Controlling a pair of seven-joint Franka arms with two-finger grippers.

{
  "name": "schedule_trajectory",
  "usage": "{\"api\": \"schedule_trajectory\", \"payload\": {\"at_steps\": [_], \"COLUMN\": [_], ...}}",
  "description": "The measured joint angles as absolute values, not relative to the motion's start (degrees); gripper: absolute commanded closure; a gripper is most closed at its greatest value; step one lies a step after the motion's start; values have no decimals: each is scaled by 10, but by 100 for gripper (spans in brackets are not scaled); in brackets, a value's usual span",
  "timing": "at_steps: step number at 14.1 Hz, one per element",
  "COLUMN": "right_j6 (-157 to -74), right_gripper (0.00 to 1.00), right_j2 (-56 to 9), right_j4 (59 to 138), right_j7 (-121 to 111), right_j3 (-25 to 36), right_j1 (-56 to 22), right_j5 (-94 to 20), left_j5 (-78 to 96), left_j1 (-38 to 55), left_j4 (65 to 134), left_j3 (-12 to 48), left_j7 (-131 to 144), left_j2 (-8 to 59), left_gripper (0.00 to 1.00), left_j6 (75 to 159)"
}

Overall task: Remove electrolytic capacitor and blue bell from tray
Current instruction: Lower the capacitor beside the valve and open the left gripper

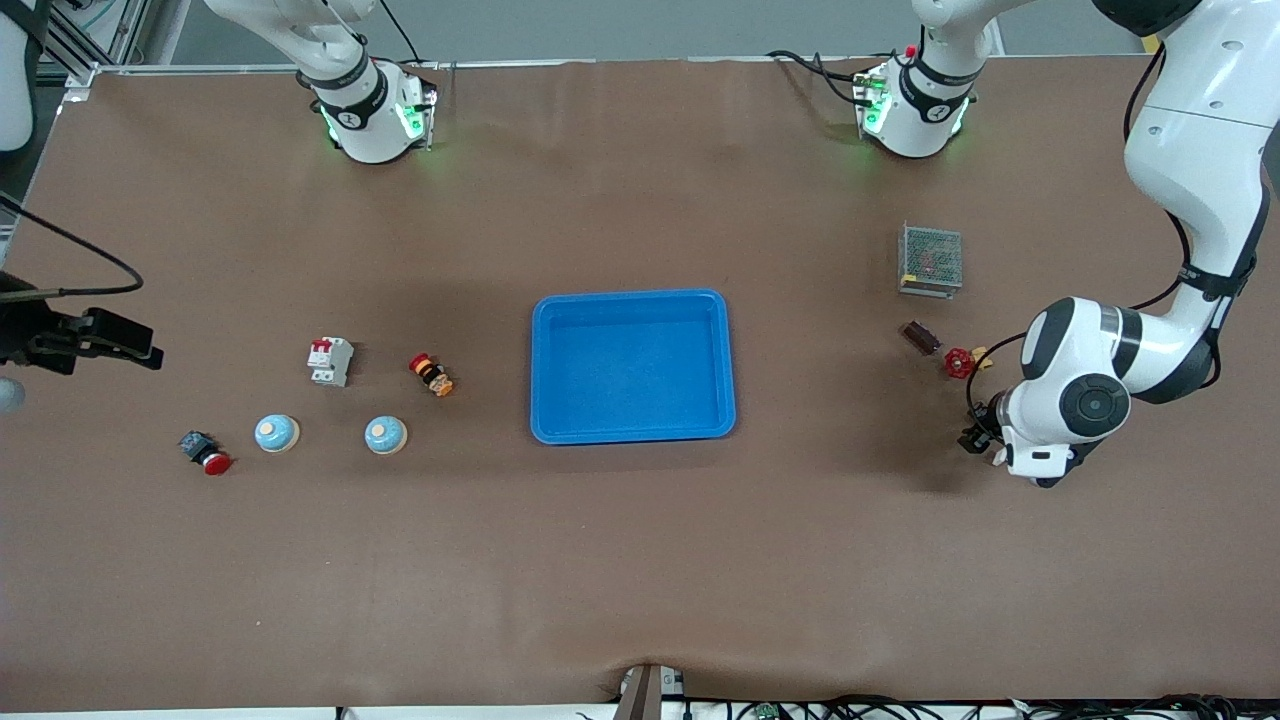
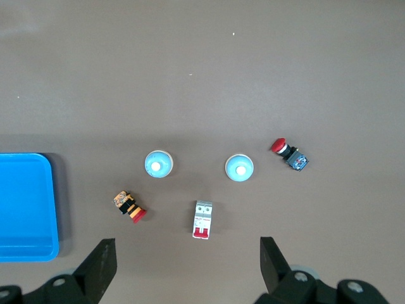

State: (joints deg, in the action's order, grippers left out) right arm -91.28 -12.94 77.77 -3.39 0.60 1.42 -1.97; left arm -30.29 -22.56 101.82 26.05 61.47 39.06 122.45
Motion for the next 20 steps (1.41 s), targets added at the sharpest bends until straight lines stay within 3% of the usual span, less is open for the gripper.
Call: {"api": "schedule_trajectory", "payload": {"at_steps": [3,6,16,20], "right_j6": [-923,-911,-849,-844], "right_gripper": [0,0,0,0], "right_j2": [-66,-35,-20,-17], "right_j4": [854,874,877,877], "right_j7": [-2,17,19,19], "right_j3": [-4,-13,-13,-12], "right_j1": [15,15,17,18], "right_j5": [-20,-20,-20,-20], "left_j5": [-303,-303,-303,-303], "left_j1": [-225,-225,-225,-225], "left_j4": [1005,994,976,927], "left_j3": [270,283,297,327], "left_j7": [609,595,426,411], "left_j2": [385,380,291,289], "left_gripper": [0,0,0,0], "left_j6": [1224,1224,1211,1151]}}
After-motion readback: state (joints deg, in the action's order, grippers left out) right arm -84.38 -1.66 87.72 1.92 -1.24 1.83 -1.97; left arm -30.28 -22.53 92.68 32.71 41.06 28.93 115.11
